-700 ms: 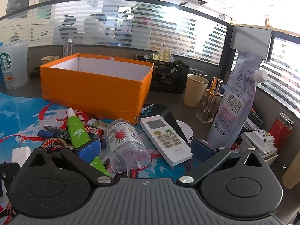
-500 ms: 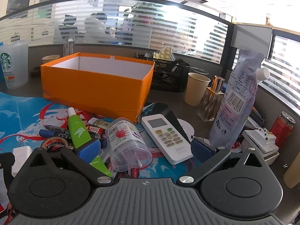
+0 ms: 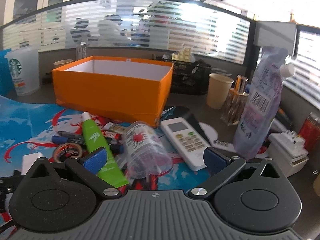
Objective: Organize rigid objects
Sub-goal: 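Move the left tool toward the white charger while the right tool approaches a black pen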
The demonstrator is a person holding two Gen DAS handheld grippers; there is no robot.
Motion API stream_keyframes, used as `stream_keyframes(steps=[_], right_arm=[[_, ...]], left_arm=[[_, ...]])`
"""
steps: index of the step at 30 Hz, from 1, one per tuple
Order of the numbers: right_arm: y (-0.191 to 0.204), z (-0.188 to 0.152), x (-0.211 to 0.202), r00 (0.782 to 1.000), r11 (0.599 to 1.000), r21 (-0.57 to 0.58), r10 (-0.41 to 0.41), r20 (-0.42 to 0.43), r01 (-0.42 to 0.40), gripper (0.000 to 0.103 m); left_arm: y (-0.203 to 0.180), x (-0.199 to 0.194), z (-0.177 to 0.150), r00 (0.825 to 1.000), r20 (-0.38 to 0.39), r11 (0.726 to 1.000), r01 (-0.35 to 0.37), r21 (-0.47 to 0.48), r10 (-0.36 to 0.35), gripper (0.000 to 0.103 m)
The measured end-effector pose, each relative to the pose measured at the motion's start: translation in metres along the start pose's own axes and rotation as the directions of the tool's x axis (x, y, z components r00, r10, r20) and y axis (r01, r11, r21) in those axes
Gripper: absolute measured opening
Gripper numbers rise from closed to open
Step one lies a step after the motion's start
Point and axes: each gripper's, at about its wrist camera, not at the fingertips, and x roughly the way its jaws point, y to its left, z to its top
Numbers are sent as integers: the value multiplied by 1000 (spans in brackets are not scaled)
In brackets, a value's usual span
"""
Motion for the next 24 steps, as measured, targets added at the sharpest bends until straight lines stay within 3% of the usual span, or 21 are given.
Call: stream_keyframes(steps=[24], right_arm=[[5,-4,-1,1000,1000,-7,27,3,-27,103]], left_arm=[[-1,0,-8,1000,-13,1000,-27,10,27,103]])
